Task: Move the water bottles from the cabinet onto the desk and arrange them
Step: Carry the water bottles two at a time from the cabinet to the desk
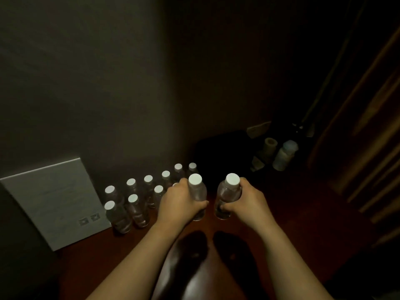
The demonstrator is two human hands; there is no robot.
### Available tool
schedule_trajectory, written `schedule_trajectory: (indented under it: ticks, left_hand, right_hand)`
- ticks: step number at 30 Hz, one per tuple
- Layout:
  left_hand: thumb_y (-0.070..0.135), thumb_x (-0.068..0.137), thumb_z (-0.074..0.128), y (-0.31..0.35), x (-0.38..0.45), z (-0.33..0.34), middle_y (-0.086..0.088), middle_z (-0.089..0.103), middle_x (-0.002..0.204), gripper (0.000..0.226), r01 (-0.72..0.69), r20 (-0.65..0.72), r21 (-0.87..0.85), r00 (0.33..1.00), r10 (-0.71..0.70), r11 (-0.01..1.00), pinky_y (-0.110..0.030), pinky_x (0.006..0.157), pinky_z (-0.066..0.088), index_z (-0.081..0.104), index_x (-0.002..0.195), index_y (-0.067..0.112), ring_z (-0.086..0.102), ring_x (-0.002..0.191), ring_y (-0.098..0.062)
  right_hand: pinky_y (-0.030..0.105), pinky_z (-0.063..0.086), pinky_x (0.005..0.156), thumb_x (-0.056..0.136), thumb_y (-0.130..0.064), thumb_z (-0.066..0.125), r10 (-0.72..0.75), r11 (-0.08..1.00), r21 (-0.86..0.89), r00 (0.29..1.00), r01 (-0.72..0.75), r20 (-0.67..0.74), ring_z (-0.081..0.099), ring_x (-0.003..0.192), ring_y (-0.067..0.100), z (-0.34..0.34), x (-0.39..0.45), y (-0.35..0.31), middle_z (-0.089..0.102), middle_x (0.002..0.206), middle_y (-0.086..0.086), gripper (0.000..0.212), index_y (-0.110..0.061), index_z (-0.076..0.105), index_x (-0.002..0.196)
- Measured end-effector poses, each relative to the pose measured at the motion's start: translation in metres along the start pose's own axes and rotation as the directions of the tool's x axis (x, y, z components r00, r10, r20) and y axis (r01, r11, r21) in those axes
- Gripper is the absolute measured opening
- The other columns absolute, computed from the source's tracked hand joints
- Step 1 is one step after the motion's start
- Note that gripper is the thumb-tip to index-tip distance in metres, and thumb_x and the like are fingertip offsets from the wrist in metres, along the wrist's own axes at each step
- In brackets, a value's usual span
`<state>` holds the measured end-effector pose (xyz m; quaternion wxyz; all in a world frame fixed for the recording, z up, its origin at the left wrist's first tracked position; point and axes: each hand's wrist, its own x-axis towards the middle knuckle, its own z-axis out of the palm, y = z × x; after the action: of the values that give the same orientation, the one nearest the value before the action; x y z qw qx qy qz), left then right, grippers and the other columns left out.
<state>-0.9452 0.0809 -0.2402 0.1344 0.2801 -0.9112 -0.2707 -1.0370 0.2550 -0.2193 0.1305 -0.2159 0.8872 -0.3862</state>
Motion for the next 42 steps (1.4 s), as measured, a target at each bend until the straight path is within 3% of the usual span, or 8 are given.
schedule_trajectory:
  ticks: [2,9,13,17,23,30,36,42]
  left_hand:
    - [0.059,0.06,0.074,-0.002,0.016,0.022,-0.001,0.067,0.094,0.059,0.044,-0.001,-0.003,0.999,-0.044,0.999,-0.031,0.063,0.043,0.055,0.1,0.02,0.065,0.089,-0.025]
    - [0.051,0.064,0.079,-0.01,0.06,0.085,-0.001,0.067,0.095,0.057,0.173,0.005,-0.016,0.985,-0.173,0.985,-0.034,0.068,0.051,0.054,0.103,0.018,0.066,0.089,-0.026]
    - [0.044,0.064,0.082,-0.019,0.081,0.113,-0.004,0.067,0.096,0.056,0.208,0.003,-0.048,0.978,-0.208,0.977,-0.035,0.067,0.052,0.055,0.103,0.014,0.066,0.085,-0.026]
    - [0.039,0.068,0.079,-0.028,0.091,0.138,-0.003,0.067,0.09,0.046,0.289,-0.007,-0.124,0.956,-0.292,0.949,-0.036,0.067,0.054,0.057,0.1,0.013,0.067,0.082,-0.026]
    - [0.035,0.074,0.078,-0.042,0.097,0.165,-0.003,0.069,0.093,0.041,0.333,-0.048,-0.19,0.936,-0.348,0.924,-0.029,0.067,0.049,0.058,0.102,0.013,0.067,0.083,-0.024]
    - [0.033,0.076,0.077,-0.047,0.099,0.181,-0.002,0.068,0.102,0.044,0.335,-0.032,-0.194,0.937,-0.348,0.922,-0.023,0.07,0.044,0.06,0.112,0.015,0.066,0.09,-0.02]
    - [0.034,0.074,0.08,-0.049,0.098,0.18,-0.004,0.069,0.105,0.05,0.36,-0.036,-0.21,0.926,-0.375,0.909,-0.024,0.073,0.045,0.059,0.114,0.013,0.066,0.094,-0.023]
    - [0.03,0.071,0.083,-0.041,0.096,0.159,-0.005,0.069,0.106,0.055,0.357,-0.035,-0.2,0.928,-0.37,0.913,-0.03,0.076,0.051,0.056,0.116,0.012,0.066,0.096,-0.024]
  right_hand:
    - [0.027,0.049,0.072,0.06,-0.022,0.087,0.011,1.0,-0.011,0.999,-0.01,0.039,0.063,0.094,0.015,0.008,0.025,0.015,0.066,0.099,-0.009,0.058,-0.03,0.055,0.107]
    - [0.005,0.036,0.059,0.057,-0.025,0.085,0.048,0.998,0.042,0.987,-0.055,0.154,0.059,0.079,0.003,0.043,0.098,0.063,0.059,0.08,-0.023,0.052,-0.038,0.053,0.095]
    - [0.016,0.043,0.066,0.06,-0.025,0.084,0.074,0.996,0.038,0.976,-0.084,0.206,0.063,0.088,0.01,0.066,0.128,0.084,0.061,0.086,-0.018,0.053,-0.038,0.055,0.103]
    - [0.01,0.039,0.063,0.063,-0.03,0.082,0.083,0.994,0.045,0.97,-0.095,0.227,0.064,0.091,0.011,0.088,0.149,0.101,0.059,0.084,-0.021,0.053,-0.035,0.058,0.109]
    - [0.02,0.039,0.077,0.066,-0.038,0.079,0.101,0.994,0.002,0.96,-0.105,0.262,0.064,0.107,0.019,0.115,0.168,0.118,0.069,0.114,-0.004,0.057,-0.034,0.058,0.119]
    - [0.023,0.044,0.08,0.072,-0.035,0.076,0.102,0.995,-0.005,0.956,-0.104,0.275,0.064,0.106,0.017,0.125,0.173,0.132,0.069,0.112,-0.006,0.048,-0.036,0.057,0.116]
    - [0.02,0.039,0.079,0.07,-0.033,0.079,0.092,0.996,-0.008,0.953,-0.093,0.29,0.063,0.108,0.015,0.124,0.173,0.133,0.068,0.115,-0.008,0.057,-0.038,0.055,0.121]
    - [0.021,0.041,0.086,0.062,-0.036,0.084,0.068,0.997,-0.041,0.958,-0.059,0.279,0.059,0.117,0.017,0.105,0.17,0.114,0.063,0.128,-0.005,0.083,-0.035,0.047,0.137]
